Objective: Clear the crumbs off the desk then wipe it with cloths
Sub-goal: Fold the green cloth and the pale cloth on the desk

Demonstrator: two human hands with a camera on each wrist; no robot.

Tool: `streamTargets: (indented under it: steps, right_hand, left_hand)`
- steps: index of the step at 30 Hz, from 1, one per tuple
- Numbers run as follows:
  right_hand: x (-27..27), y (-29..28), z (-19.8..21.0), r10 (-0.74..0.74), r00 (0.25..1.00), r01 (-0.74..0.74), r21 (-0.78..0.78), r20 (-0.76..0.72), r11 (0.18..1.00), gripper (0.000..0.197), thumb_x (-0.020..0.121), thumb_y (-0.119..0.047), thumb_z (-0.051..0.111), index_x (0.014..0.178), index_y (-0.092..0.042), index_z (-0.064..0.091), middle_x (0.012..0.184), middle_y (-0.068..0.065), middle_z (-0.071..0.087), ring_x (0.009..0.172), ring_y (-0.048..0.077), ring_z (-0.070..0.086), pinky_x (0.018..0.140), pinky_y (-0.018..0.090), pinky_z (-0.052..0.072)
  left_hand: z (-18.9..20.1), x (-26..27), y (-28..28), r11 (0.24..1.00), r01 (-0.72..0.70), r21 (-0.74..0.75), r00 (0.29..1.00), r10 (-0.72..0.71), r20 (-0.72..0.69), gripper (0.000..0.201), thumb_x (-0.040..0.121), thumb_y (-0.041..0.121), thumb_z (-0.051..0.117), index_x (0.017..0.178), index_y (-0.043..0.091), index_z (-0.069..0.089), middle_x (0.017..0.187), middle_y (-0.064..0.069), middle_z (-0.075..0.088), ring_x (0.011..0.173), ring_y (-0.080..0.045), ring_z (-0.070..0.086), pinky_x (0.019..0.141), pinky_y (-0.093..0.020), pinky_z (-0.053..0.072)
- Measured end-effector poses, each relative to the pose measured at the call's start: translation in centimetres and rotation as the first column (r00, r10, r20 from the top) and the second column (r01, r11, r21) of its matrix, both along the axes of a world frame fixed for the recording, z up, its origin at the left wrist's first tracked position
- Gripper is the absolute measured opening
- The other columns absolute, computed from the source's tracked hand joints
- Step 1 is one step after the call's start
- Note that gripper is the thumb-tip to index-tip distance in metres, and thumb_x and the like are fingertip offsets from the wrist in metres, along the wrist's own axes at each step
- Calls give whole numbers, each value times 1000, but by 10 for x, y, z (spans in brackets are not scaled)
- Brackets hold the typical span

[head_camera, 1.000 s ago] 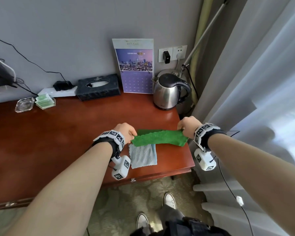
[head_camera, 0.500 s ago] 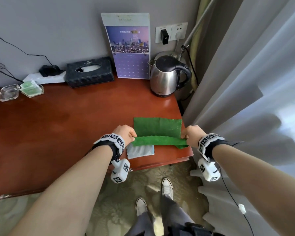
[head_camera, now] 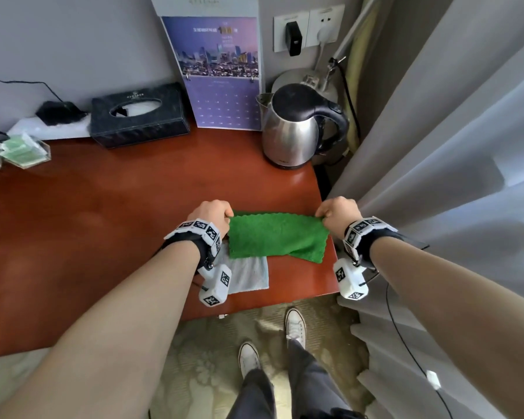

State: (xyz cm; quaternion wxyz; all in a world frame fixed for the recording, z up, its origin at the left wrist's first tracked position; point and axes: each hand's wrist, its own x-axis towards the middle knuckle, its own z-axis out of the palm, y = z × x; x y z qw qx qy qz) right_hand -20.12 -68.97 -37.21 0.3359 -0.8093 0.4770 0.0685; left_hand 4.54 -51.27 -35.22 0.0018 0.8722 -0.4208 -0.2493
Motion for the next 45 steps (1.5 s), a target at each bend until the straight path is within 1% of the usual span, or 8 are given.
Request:
streamTargets:
  steps: [10,13,19,26,34,40,43,45]
  right_hand:
    - [6,-14,-26,0,1000,-1,-37,-16,999,38,78,-3,45,74,-34,66,95,4,71,85,23,67,84,26,53]
    - [7,-17,-22,47,998,-49,-41,-38,998,30,79,-5,54,91,-25,74,96,4,72,91,25,67,88,29,53]
    - [10,-22,-21,290,933,-298,-9,-213,954,32,82,-31,73,109,-16,64,109,7,58,106,27,57,89,32,47]
    - [11,-16,-30,298,919,-317,-32,-258,948,36,83,-29,72,115,-13,62,118,11,55,114,29,55,93,33,47]
    - [13,-17,-13,265,927,-269,20,-264,963,27,78,-27,70,103,-18,65,107,9,63,98,25,58,74,28,48]
    - [32,-18,13,72,987,-31,267,-146,963,19,84,-16,71,102,-10,69,83,2,64,78,18,61,63,25,52]
    - [58,-7,31,34,995,-3,327,-89,945,7,86,-11,69,88,-5,69,72,5,66,72,21,61,76,35,58]
    - [78,6,41,-26,1000,28,370,-10,929,8,84,-9,70,78,-9,66,70,7,67,69,20,60,72,33,56]
  left_hand:
    - [-11,-20,-7,999,-21,-44,991,27,129,23,91,12,62,110,25,60,113,-2,53,100,-25,57,75,-38,54]
    - [-6,-57,-12,976,141,-164,988,-129,85,18,92,17,61,107,25,59,106,4,50,90,-17,55,68,-34,54]
    - [-17,-157,-29,852,494,-172,854,-513,-89,23,92,30,66,112,21,62,107,2,57,95,-16,55,83,-34,52]
    - [-36,-188,-27,832,551,-67,835,-549,40,44,78,5,69,120,12,58,106,-6,59,89,-24,60,63,-35,48]
    - [-30,-197,-33,924,368,-108,930,-367,28,32,84,9,65,116,11,59,102,-7,61,89,-26,64,62,-36,49]
    - [-14,-178,-16,962,21,-271,985,-66,-158,16,85,17,61,100,17,57,99,-1,57,80,-26,62,63,-35,51]
    - [-6,-155,2,947,-145,-286,981,99,-168,11,85,21,61,94,22,54,94,5,56,77,-20,59,60,-32,49]
    - [-3,-137,16,928,-239,-287,966,197,-167,11,85,22,62,88,24,52,92,6,56,77,-19,59,59,-31,47]
